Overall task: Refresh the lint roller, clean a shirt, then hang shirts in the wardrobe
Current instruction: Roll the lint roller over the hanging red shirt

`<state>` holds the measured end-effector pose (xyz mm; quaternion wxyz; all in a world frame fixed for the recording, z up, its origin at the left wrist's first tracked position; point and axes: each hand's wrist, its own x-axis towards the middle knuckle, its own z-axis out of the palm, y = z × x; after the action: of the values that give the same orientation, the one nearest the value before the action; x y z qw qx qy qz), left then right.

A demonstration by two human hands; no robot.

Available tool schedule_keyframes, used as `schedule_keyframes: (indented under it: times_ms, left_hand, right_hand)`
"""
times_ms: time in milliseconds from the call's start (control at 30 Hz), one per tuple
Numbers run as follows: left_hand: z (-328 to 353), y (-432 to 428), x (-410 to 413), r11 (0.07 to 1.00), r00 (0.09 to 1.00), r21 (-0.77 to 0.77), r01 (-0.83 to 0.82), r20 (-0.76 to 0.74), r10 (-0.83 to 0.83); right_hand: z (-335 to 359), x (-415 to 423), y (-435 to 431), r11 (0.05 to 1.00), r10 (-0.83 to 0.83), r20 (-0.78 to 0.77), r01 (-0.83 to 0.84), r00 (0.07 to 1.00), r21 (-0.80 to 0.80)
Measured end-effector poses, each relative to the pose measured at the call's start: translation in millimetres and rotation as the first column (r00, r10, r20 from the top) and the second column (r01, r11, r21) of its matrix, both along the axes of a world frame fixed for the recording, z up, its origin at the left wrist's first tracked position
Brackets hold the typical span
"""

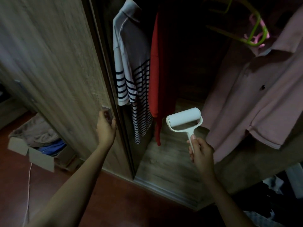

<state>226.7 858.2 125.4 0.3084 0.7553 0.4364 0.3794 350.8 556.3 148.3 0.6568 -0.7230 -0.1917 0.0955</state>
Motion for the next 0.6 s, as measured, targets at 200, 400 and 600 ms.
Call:
schedule_keyframes:
  times_ms: [200,400,600]
  left_hand:
    - [42.1,-41.2,26.3,0.924,0.955,0.307,0.226,0.118,-0.273]
    - [63.7,-47.8,88.2,0.882,0.894,0.153,0.446,-0.017,-0.449]
    - [67.7,-46.4,104.7,0.901,0.916,0.196,0.387,0.028,-0.400]
  right_hand:
    - [0.8,-0.3,-4.8,1.000,-0.013,-0.010,0.014,1.000,0.017]
    - [8.7,-0.3,-13.4,0.998,-0.040,-0.025,0.041,0.999,0.044]
    - [8.8,2.8,-24.2,0.993,-0.093,-0.043,0.096,0.995,0.064]
